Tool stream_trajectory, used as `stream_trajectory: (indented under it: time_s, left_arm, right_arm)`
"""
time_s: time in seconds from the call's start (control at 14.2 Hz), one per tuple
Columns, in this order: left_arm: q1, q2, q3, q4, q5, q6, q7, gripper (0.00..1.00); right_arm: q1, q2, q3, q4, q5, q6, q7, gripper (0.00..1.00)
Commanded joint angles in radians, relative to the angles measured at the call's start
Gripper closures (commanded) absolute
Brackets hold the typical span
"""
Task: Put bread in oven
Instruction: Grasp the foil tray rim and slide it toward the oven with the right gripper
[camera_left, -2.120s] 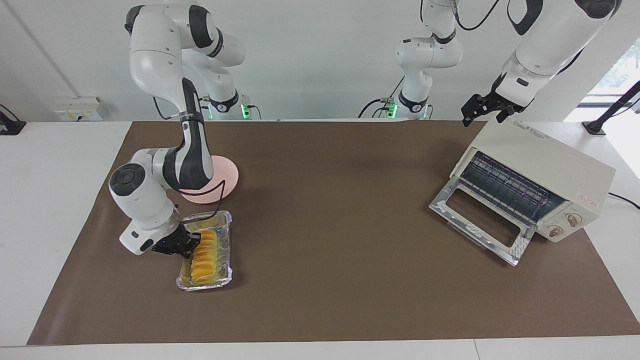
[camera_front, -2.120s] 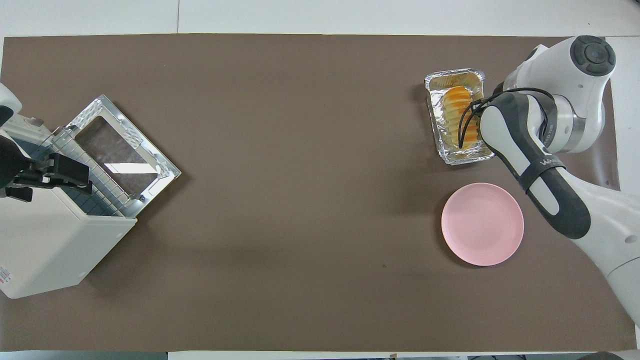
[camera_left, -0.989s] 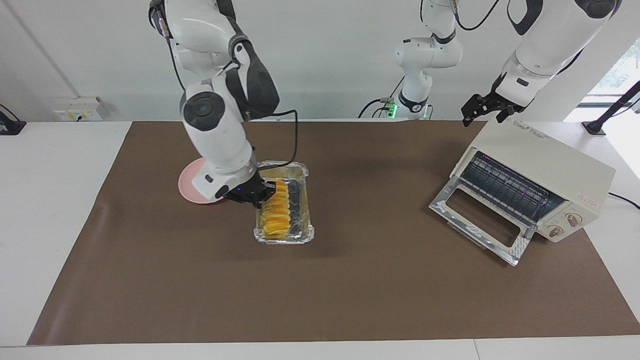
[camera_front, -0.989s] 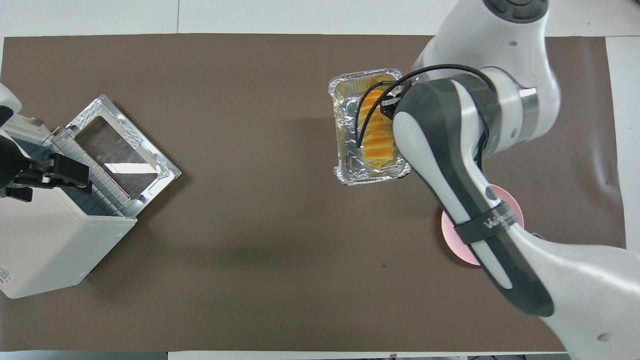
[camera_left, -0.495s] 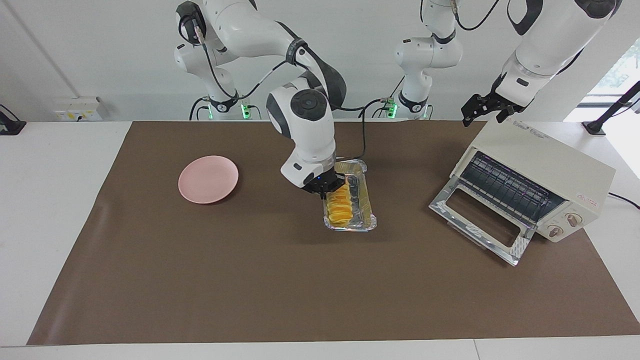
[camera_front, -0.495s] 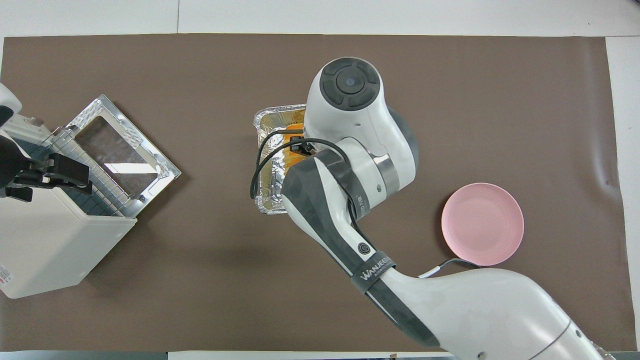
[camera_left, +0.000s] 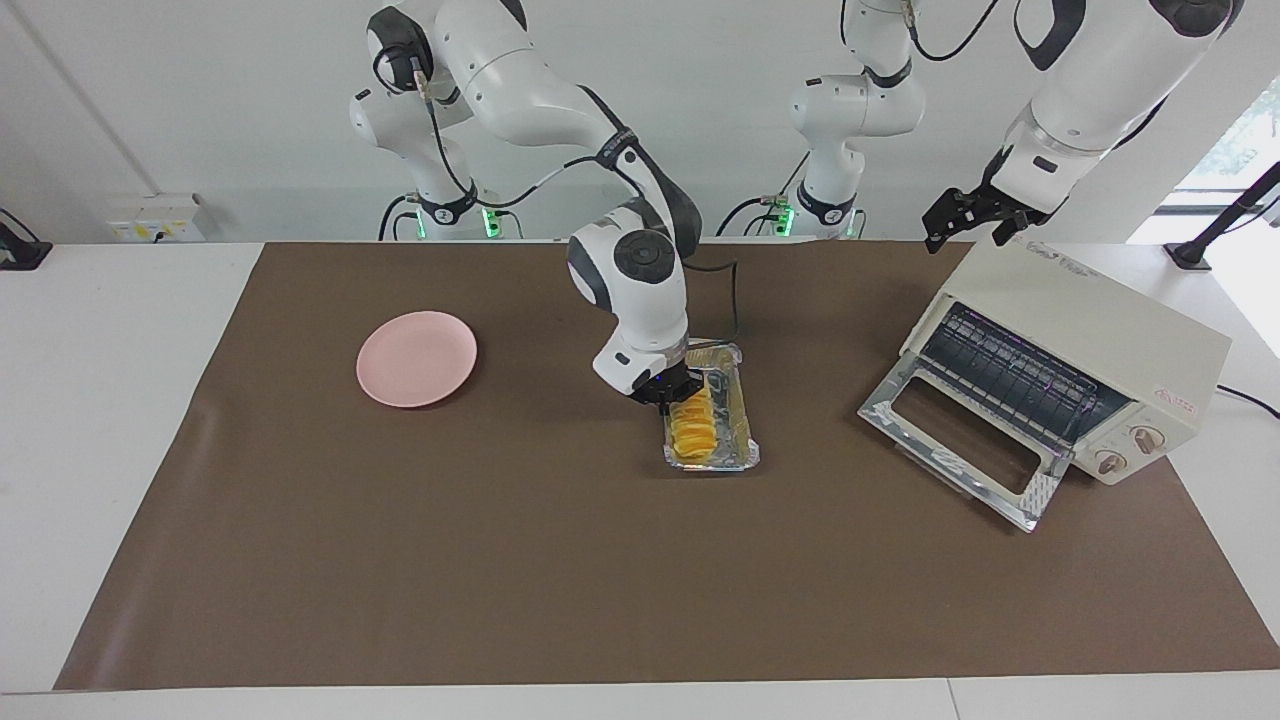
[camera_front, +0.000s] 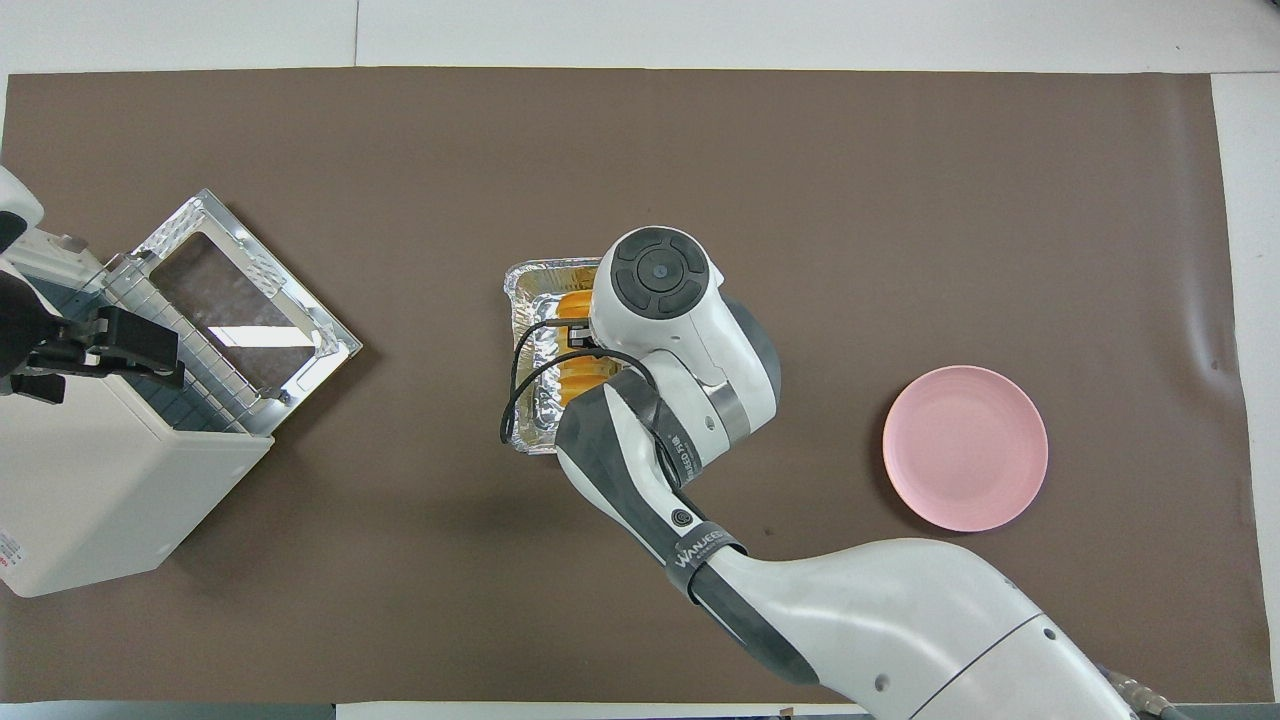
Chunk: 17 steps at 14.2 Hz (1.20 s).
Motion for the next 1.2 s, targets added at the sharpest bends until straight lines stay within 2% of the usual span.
stream_trajectory:
  time_s: [0.0,0.14,0.21,0.28,0.35,0.57,0.71,0.78,0.99,1.13]
  left_arm:
    - [0.009,-0.016,-0.002,-0.009,-0.007,-0.009,0.009,0.0]
    - [0.009,-0.016,-0.002,-0.009,-0.007,-0.009,0.009,0.0]
    - [0.009,-0.016,-0.004,-0.009,-0.007,-0.005,0.009,0.0]
    - [0.009,-0.016,-0.004,-0.007,-0.009,-0.005,0.011,0.0]
    - [0.006,-0.016,-0.004,-0.007,-0.009,-0.006,0.009,0.0]
    - [-0.003,-0.016,-0.007,-0.006,-0.009,-0.003,0.008,0.0]
    - [-0.015,-0.017,-0.013,-0.015,-0.012,0.04,0.004,0.0]
    - [-0.039,-0.019,-0.019,-0.024,-0.015,0.079,0.003,0.0]
    - [-0.142,-0.05,-0.022,-0.131,-0.015,0.324,-0.095,0.0]
    - [-0.223,-0.018,-0.022,-0.119,-0.016,0.353,-0.12,0.0]
  right_arm:
    - [-0.005,-0.047,0.0,-0.062,0.014,0.027,0.006,1.0]
    - [-0.005,-0.052,0.0,-0.084,0.019,0.064,0.011,1.0]
    - [-0.005,-0.052,0.0,-0.085,0.019,0.065,0.011,0.94]
    - [-0.005,-0.052,0.0,-0.085,0.019,0.067,0.014,0.11]
    - [-0.005,-0.052,0.0,-0.082,0.019,0.062,0.026,0.0]
    - [-0.007,-0.05,0.0,-0.046,0.02,0.022,0.113,0.0]
    - [-0.018,-0.059,-0.012,-0.001,0.022,-0.049,0.124,0.0]
    - [-0.046,-0.079,-0.011,0.004,0.022,-0.07,0.123,0.0]
    - [-0.143,-0.162,-0.011,0.002,0.022,-0.126,0.109,0.0]
    - [-0.218,-0.219,-0.007,0.004,0.02,-0.152,0.071,0.0]
